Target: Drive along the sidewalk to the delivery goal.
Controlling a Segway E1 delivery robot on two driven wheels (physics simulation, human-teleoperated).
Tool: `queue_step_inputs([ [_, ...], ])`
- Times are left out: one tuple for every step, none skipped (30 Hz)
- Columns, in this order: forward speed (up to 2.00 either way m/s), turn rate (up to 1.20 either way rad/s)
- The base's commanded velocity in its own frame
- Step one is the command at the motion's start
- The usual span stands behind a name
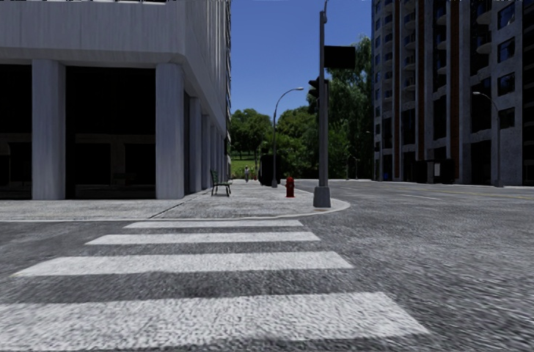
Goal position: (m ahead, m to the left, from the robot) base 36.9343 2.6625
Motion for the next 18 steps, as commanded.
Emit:
queue_step_inputs([
  [1.75,0.00],
  [1.75,0.00],
  [1.75,0.00],
  [1.75,0.00],
  [1.75,0.00],
  [1.75,0.00],
  [1.75,0.00],
  [1.75,0.00],
  [1.75,0.00],
  [1.75,0.00],
  [1.75,0.11],
  [1.75,0.11],
  [1.75,0.33],
  [1.75,0.44],
  [1.75,0.48],
  [1.75,0.48],
  [1.75,0.36],
  [1.75,0.01],
])
